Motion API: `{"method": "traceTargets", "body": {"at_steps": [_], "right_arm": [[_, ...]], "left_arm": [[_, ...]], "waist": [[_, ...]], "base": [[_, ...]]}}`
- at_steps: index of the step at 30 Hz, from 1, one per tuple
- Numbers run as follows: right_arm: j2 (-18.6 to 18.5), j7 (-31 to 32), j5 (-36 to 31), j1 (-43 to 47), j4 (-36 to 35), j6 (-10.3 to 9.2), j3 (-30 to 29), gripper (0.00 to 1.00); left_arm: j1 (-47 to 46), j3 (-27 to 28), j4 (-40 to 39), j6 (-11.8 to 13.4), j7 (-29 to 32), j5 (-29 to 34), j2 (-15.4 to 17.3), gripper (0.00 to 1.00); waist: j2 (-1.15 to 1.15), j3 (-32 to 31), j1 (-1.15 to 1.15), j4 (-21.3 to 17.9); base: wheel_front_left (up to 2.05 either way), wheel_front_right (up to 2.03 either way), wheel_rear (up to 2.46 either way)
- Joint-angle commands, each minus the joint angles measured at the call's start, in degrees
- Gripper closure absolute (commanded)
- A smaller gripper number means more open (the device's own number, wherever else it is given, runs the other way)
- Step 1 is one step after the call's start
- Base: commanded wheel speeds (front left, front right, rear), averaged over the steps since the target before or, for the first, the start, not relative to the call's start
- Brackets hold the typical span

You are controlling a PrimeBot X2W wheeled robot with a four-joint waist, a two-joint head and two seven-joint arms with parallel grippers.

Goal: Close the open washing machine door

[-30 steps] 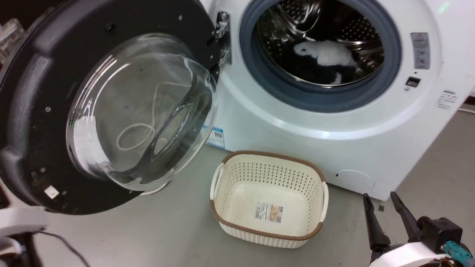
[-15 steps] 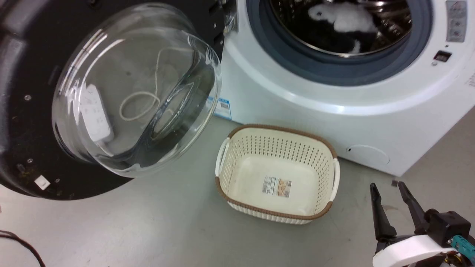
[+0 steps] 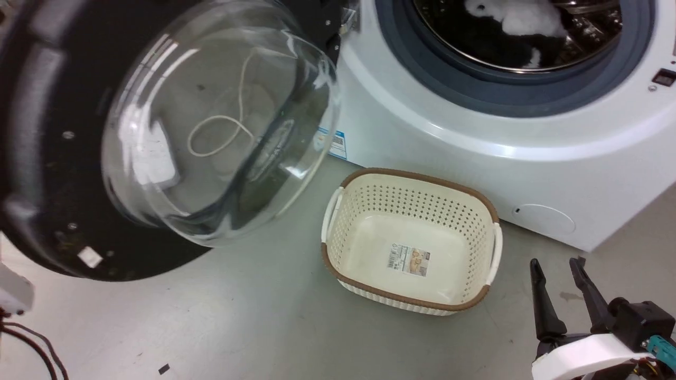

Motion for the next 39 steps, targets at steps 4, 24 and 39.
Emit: {"method": "traceTargets", "body": {"at_steps": [4,24,39], "right_arm": [[-0.01,-0.95,1.41,-1.01,0.86,0.04,-0.1,0.0],[-0.01,-3.33,6.85,1.25,4.15,0.05,-3.53,0.0],[-0.01,-4.74,10.18,1.29,4.48,0.06,-5.67,0.0]], "left_arm": [[2.41,-6.3,-2.99,-0.79,0.75,-7.35,4.1,1.0],[-0.22,-38.96,-26.12,-2.05,2.92,-22.89,12.66,1.0],[-12.82,-58.68,-23.58,-2.79,-1.75,-27.1,4.67,1.0]], "waist": [[0.0,-0.75,0.0,1.47],[0.0,-5.54,0.0,2.08],[0.0,-4.16,0.0,-6.96]], "base": [[0.0,0.0,0.0],[0.0,0.0,0.0],[0.0,0.0,0.0]]}}
